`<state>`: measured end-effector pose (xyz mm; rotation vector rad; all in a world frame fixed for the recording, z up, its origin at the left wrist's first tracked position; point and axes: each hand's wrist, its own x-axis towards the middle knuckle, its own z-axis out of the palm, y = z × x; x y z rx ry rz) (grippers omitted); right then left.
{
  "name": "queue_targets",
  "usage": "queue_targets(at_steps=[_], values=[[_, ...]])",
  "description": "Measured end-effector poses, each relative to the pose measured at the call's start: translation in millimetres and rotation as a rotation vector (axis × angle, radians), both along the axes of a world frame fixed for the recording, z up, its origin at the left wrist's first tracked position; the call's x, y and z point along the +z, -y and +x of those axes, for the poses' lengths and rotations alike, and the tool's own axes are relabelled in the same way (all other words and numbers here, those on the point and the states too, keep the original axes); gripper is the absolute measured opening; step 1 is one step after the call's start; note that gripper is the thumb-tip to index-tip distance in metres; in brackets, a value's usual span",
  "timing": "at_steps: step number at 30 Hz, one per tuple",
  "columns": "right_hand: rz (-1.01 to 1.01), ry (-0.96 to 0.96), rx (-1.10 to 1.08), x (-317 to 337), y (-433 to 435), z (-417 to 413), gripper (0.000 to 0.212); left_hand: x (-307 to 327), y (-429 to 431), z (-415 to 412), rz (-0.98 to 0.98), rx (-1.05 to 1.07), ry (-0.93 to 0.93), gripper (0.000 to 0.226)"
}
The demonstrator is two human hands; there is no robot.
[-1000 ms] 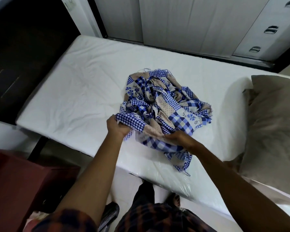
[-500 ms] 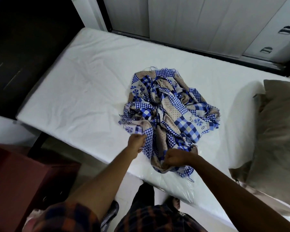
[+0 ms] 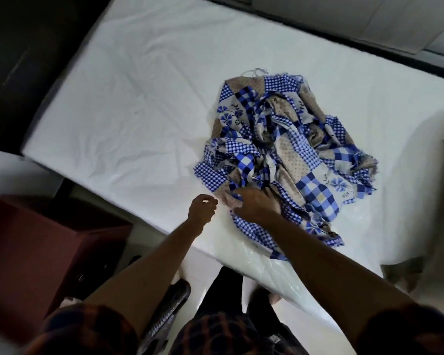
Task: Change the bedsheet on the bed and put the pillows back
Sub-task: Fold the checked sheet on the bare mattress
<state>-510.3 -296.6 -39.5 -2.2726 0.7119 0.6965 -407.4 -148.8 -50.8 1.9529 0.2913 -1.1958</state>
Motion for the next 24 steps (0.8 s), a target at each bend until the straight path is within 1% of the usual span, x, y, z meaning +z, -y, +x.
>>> queue_targets(at_steps=[2, 4, 6, 7, 8, 9, 10, 11, 13, 14, 15, 16, 17, 18, 19, 20, 22, 24], values=[[-0.042, -0.066, 0.111, -18.4, -15.7, 25.9, 0.065, -10.7, -20.2, 18.7, 0.006, -0.033, 0.004, 0.017], [-0.128, -0.115, 0.175, -41.8, -29.7, 41.5, 0.068, -27.9, -37.7, 36.6, 0.054, -0.145, 0.100, 0.027], [-0.244, -0.140, 0.168, -60.9, -36.4, 36.2, 0.060, -40.4, -48.9, 44.7, 0.092, -0.291, 0.231, 0.033], [-0.297, -0.146, 0.150, -70.2, -38.1, 35.0, 0.054, -46.1, -52.7, 50.6, 0.100, -0.342, 0.284, 0.032], [-0.344, -0.134, 0.121, -79.9, -37.1, 33.1, 0.049, -51.4, -54.7, 56.1, 0.105, -0.394, 0.334, 0.031], [-0.360, -0.082, 0.058, -83.5, -33.3, 29.5, 0.045, -53.1, -53.8, 59.9, 0.106, -0.462, 0.411, 0.037], [-0.344, -0.002, -0.020, -88.2, -28.4, 28.6, 0.039, -53.7, -51.9, 65.2, 0.100, -0.547, 0.506, 0.046], [-0.283, 0.107, -0.108, -86.0, -22.0, 29.9, 0.034, -52.5, -48.2, 71.9, 0.083, -0.650, 0.616, 0.057], [-0.137, 0.341, -0.212, -77.4, -9.6, 37.3, 0.033, -46.1, -33.0, 85.9, 0.004, -0.866, 0.823, 0.075], [-0.031, 0.437, -0.255, -68.1, -7.1, 43.6, 0.031, -38.7, -23.1, 91.8, -0.043, -0.971, 0.880, 0.081], [0.103, 0.472, -0.305, -54.8, -5.6, 53.4, 0.027, -31.4, -12.2, 97.6, -0.087, -1.060, 0.918, 0.083], [0.242, 0.493, -0.356, -42.2, -5.9, 63.3, 0.022, -23.3, -1.2, 102.6, -0.130, -1.132, 0.943, 0.082], [0.343, 0.494, -0.390, -30.4, -5.9, 73.5, 0.016, -14.2, 10.0, 107.2, -0.197, -1.162, 0.968, 0.074], [0.421, 0.494, -0.425, -23.6, -4.5, 81.2, 0.012, -5.4, 20.2, 112.6, -0.268, -1.154, 0.993, 0.059], [0.442, 0.491, -0.431, -17.5, -1.7, 86.6, 0.011, 3.3, 28.3, 118.4, -0.321, -1.129, 1.023, 0.042], [0.469, 0.489, -0.444, -12.7, 1.9, 89.7, 0.012, 14.1, 35.1, 125.8, -0.335, -1.109, 1.024, 0.032], [0.522, 0.503, -0.506, -0.2, 9.5, 90.4, 0.013, 32.5, 42.1, 141.2, -0.295, -1.082, 0.959, 0.025], [0.578, 0.555, -0.573, 12.2, 14.6, 91.4, 0.014, 43.9, 47.5, 150.0, -0.252, -0.995, 0.856, 0.021]])
